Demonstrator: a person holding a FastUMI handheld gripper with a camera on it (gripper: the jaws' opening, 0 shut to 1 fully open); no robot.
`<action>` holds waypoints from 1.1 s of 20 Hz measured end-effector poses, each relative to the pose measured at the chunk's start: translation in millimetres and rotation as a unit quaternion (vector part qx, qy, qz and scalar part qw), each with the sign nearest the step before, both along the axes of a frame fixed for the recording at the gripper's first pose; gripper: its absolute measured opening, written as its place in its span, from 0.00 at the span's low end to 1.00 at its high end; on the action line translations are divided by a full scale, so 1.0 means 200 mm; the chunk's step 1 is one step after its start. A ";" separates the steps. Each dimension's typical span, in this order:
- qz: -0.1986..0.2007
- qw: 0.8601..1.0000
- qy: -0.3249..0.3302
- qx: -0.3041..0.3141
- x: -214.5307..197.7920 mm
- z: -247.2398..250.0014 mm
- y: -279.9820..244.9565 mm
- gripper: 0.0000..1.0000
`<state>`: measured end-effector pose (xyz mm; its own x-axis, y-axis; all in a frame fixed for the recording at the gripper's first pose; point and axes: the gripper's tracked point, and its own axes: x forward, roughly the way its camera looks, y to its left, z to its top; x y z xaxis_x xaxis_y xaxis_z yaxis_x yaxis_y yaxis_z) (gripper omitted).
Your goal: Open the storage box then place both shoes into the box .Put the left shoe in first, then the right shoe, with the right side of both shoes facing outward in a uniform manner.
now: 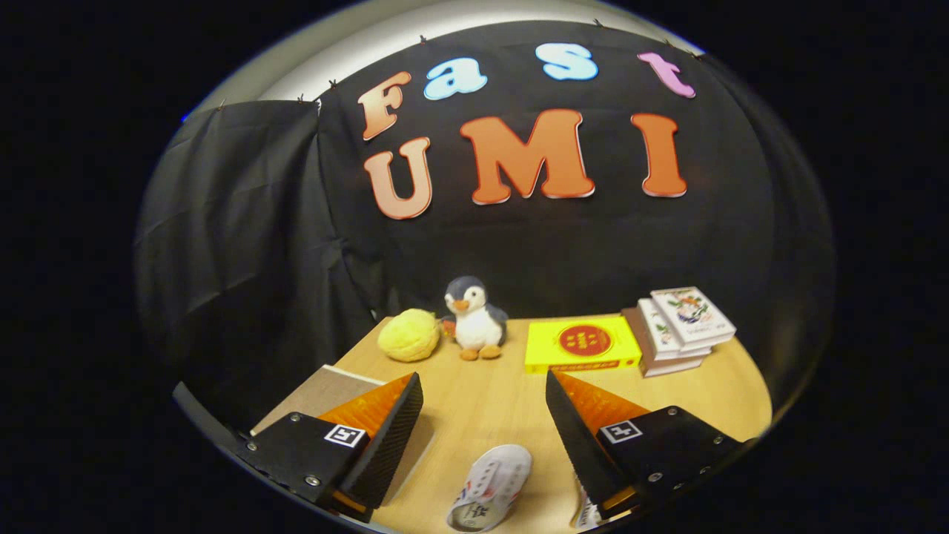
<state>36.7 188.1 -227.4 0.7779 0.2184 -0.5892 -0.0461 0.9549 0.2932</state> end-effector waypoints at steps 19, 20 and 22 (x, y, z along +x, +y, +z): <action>0.070 0.881 0.300 0.358 -0.30 -0.58 0.81 0.97; 0.075 0.878 0.305 0.362 -0.30 -0.59 0.83 0.97; 0.087 0.867 0.316 0.374 -0.32 -0.60 0.89 0.97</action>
<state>-26.5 365.6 -346.6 0.2680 0.8057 -0.5282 0.2255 0.4806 0.8475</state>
